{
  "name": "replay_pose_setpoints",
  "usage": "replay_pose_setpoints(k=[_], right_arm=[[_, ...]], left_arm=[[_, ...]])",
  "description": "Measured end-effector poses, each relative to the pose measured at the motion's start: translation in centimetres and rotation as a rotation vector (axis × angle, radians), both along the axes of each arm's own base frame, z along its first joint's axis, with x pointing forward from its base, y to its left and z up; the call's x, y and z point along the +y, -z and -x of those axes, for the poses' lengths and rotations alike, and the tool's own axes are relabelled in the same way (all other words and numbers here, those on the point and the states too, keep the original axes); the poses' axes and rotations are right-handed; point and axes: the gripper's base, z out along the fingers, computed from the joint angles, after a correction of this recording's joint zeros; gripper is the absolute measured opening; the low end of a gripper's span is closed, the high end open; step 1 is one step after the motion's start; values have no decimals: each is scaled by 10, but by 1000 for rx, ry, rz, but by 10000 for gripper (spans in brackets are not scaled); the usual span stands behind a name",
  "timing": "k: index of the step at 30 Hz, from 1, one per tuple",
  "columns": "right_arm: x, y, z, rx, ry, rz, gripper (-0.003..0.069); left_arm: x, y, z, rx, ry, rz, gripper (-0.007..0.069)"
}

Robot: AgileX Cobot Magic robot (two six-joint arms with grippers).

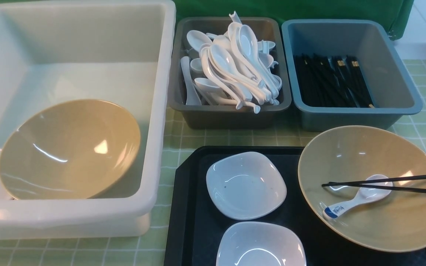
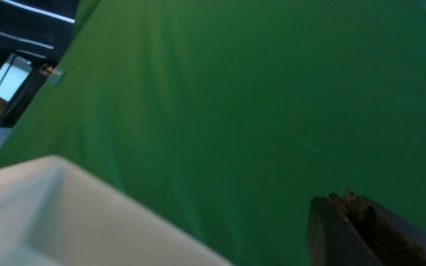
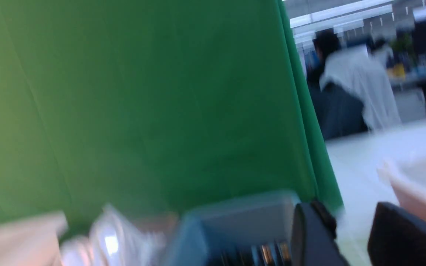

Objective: On green table put chopsticks spoon bowls plates into blue grey white boxes.
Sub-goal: 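Move the grippers toward the tableware on the black tray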

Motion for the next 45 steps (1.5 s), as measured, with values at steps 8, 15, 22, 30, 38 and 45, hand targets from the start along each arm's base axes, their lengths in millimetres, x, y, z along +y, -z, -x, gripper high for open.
replay_pose_setpoints(k=[8,15,22,30,38,45], right_arm=[[-1,-125,-11,44,0,-20,236],[-5,-136,-64,465,45,227,236],[-5,-99,-99,802,-10,266,236],[16,-72,-165,1256,-450,587,242],[50,-26,-211,1487,-655,1029,396],[65,18,-234,1637,-664,1343,528]], left_arm=[[-14,-136,-15,96,106,-116,-1],[-27,-127,-83,635,193,-339,-1],[-43,-90,-110,854,322,-426,-1],[-97,-70,-106,863,699,-639,-1],[-116,-65,-102,857,844,-687,-1],[-117,-61,-98,884,877,-726,-1]])
